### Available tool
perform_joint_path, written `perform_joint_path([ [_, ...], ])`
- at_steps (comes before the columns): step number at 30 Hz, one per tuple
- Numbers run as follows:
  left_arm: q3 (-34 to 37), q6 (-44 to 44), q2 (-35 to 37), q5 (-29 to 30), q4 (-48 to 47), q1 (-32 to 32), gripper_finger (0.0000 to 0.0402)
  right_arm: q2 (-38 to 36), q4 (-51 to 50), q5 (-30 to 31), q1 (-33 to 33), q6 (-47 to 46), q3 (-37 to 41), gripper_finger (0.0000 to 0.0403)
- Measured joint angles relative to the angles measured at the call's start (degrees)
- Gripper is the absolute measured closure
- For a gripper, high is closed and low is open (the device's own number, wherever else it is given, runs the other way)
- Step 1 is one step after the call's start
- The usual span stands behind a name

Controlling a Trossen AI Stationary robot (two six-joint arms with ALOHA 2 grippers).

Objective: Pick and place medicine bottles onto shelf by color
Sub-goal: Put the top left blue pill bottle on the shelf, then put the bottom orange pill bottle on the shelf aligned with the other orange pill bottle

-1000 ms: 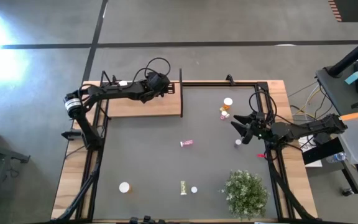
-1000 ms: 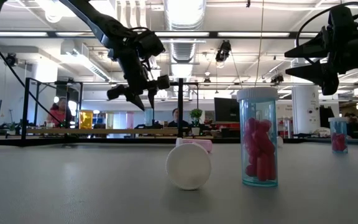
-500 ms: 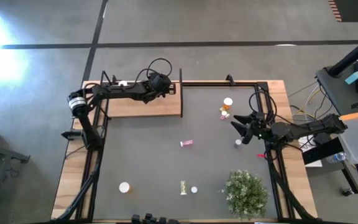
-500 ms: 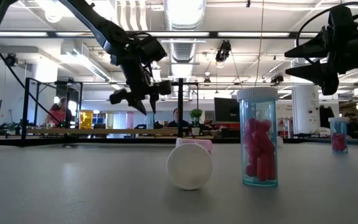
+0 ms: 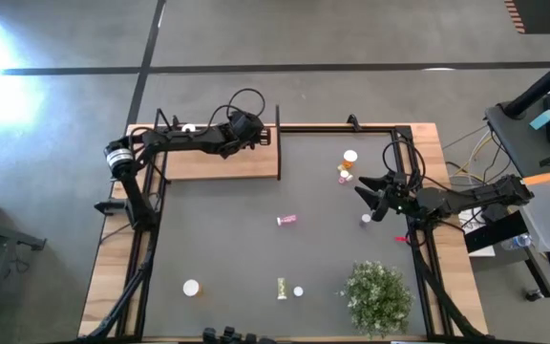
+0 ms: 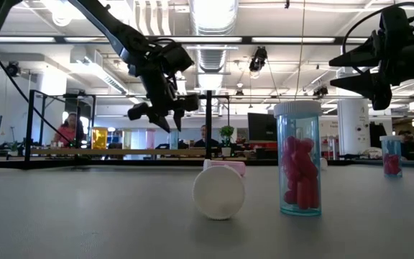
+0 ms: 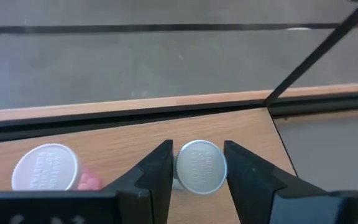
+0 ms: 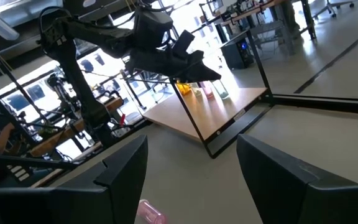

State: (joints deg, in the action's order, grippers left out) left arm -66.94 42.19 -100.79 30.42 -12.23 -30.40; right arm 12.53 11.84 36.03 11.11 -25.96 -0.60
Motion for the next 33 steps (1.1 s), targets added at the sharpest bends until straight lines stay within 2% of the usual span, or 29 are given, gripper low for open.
perform_joint_path([
  [8, 0.0, -0.65, 0.26, -0.16, -0.39, 0.03, 0.0283, 0.0, -0.04, 0.0, 0.0, -0.02, 0.0, 0.0165],
  [22, 0.07, -0.66, 1.14, -0.41, -0.48, 0.03, 0.019, 0.0, -0.02, 0.0, -0.01, -0.02, 0.0, 0.0165],
  [33, 0.07, -0.56, 6.97, -1.33, -8.82, 3.39, 0.0173, 0.0, -0.03, 0.0, -0.01, 0.0, 0.0, 0.0165],
])
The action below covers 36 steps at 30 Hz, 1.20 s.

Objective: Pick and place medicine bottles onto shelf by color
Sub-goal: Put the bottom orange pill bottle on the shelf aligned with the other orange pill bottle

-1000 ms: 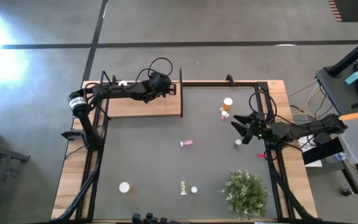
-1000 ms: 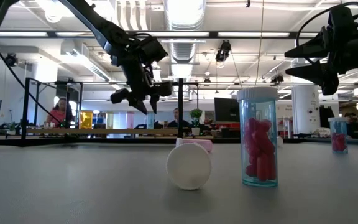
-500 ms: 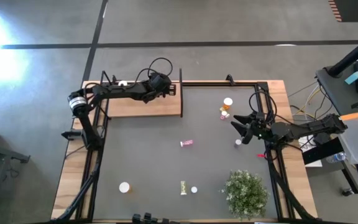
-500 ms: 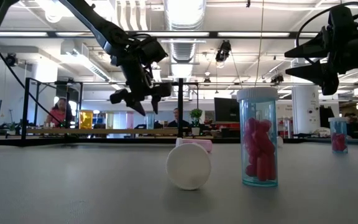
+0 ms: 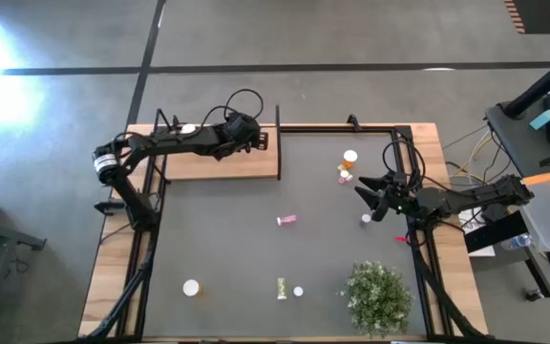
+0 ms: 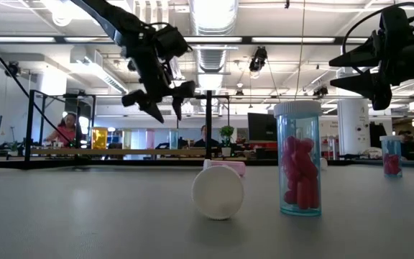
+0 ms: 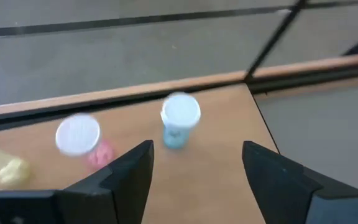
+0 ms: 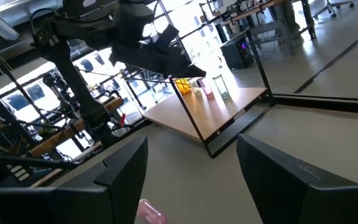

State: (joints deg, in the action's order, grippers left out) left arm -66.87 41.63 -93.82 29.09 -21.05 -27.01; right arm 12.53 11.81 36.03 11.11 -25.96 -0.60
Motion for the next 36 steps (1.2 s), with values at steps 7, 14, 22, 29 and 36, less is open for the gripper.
perform_joint_path([
  [7, 0.3, 11.79, 3.45, -1.86, -9.13, 4.36, 0.0172, 0.0, 0.0, 0.0, -0.01, -0.02, 0.0, 0.0165],
  [14, 0.61, 22.98, 3.65, -5.4, -18.09, 8.88, 0.0173, 0.0, 0.01, 0.0, 0.01, -0.02, 0.0, 0.0165],
  [22, 0.63, 34.8, 3.65, -14.12, -24.63, 13.17, 0.0173, 0.0, -0.01, 0.0, 0.01, -0.01, 0.0, 0.0165],
  [29, 0.78, 48.14, 3.07, -21.25, -33.05, 19.15, 0.0173, 0.0, -0.01, 0.0, 0.01, 0.0, 0.0, 0.0165],
  [36, 1.06, 63.59, 3.06, -22.1, -35.42, 30.89, 0.0173, 0.0, -0.01, 0.0, 0.0, 0.0, 0.0, 0.0165],
])
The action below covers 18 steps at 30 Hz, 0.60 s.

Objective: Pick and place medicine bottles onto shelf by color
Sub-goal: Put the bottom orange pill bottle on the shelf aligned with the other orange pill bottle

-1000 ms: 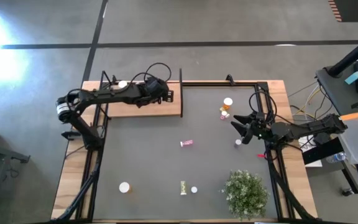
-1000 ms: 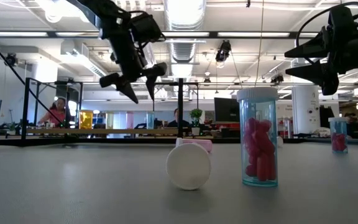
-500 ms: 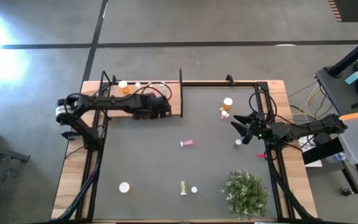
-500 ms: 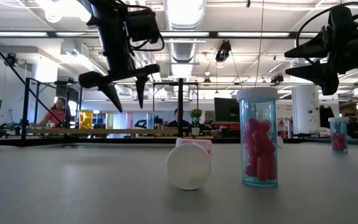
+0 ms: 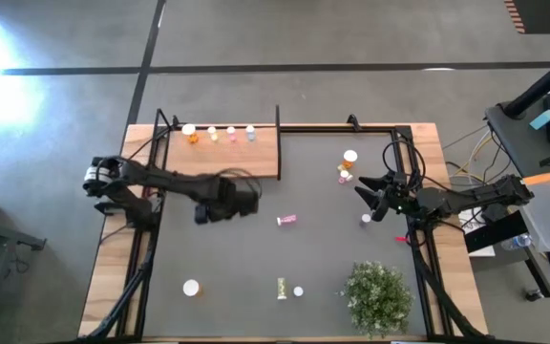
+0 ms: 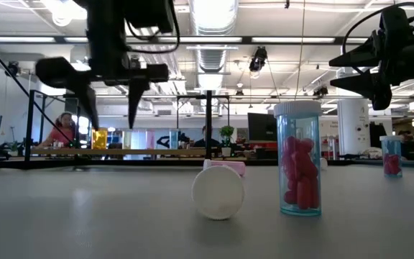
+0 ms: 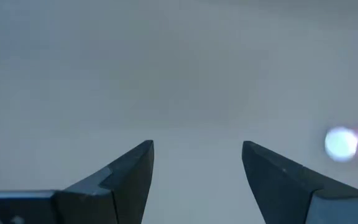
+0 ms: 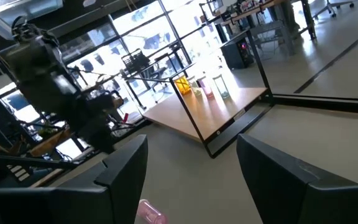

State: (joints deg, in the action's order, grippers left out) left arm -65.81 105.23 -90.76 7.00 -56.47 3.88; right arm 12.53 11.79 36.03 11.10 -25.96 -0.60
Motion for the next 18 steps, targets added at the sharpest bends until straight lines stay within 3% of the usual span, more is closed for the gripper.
perform_joint_path([
  [11, 0.58, 23.73, -0.04, 0.21, 0.74, 16.58, 0.0173, 0.0, 0.0, 0.0, -0.01, -0.02, 0.0, 0.0165],
  [18, 0.58, 41.13, -0.07, -9.03, 0.72, 24.94, 0.0173, 0.0, 0.0, 0.0, 0.01, -0.01, 0.0, 0.0165],
])
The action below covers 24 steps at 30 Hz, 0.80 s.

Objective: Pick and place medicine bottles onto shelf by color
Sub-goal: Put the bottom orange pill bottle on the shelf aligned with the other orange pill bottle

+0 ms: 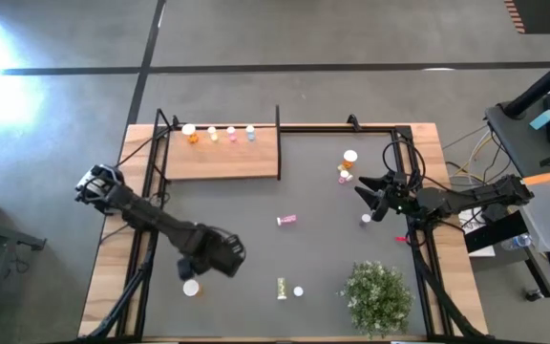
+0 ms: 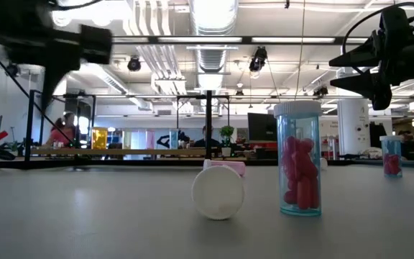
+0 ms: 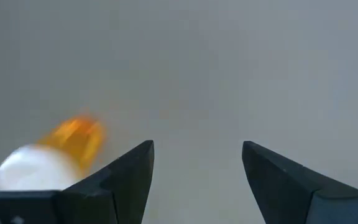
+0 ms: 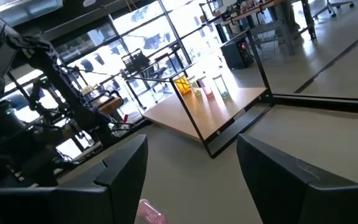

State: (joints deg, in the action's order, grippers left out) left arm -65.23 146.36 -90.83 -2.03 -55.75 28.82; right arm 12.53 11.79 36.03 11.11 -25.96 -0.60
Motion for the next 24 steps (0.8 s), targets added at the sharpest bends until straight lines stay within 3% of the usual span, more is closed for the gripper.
perform_joint_path([
  [5, 0.0, 7.26, 0.32, -3.86, -1.37, 4.55, 0.0173, 0.0, 0.02, 0.0, -0.02, -0.01, 0.0, 0.0165],
  [13, -0.09, 7.06, 0.98, -3.39, -3.17, 7.68, 0.0168, 0.0, 0.02, 0.0, -0.02, 0.01, 0.0, 0.0165],
  [19, -0.23, 6.25, 1.21, -3.74, -3.08, 9.21, 0.0117, 0.0, 0.01, 0.0, 0.0, 0.01, 0.0, 0.0165],
  [24, -0.48, 8.3, 1.28, -7.51, -2.88, 10.44, 0.007, 0.0, 0.02, 0.0, 0.0, 0.01, 0.0, 0.0165],
])
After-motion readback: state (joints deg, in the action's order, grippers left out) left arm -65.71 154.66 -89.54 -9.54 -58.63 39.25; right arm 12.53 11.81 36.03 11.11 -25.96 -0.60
